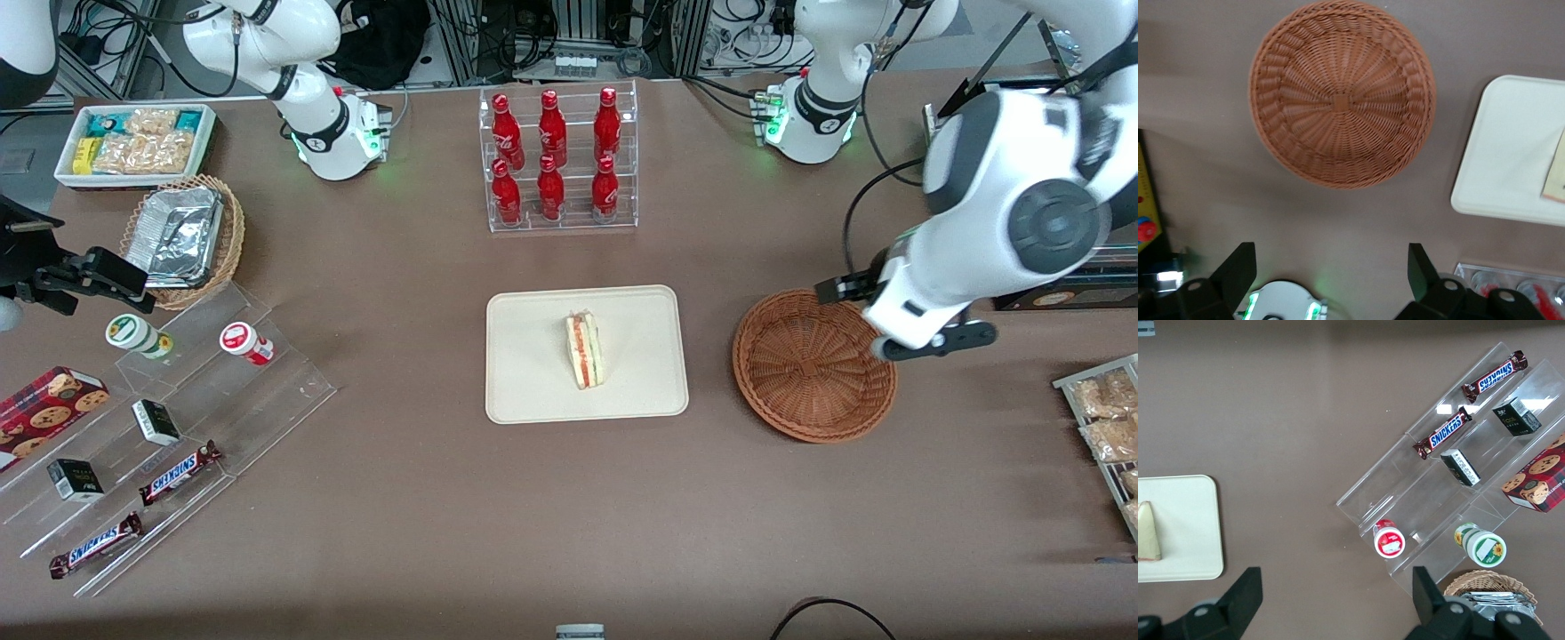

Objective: Place sandwich from basket to tray

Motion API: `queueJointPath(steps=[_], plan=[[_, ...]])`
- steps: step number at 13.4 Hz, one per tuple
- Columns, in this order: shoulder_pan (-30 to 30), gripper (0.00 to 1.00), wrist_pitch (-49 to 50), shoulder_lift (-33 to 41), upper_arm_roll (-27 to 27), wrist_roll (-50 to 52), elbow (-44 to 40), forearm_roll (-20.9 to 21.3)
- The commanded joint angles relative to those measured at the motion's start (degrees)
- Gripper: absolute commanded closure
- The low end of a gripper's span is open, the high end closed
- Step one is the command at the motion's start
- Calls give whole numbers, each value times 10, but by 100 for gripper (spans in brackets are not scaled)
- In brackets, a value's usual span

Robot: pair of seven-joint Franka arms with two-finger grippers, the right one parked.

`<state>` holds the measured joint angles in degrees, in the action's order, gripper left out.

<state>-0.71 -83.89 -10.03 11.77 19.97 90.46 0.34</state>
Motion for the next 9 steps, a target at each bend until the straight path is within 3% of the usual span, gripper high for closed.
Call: queueJointPath(steps=[1,9], plan=[[43,0,19,33,18,-71,4,-8],[65,0,22,85,-10,-179,-5,0]])
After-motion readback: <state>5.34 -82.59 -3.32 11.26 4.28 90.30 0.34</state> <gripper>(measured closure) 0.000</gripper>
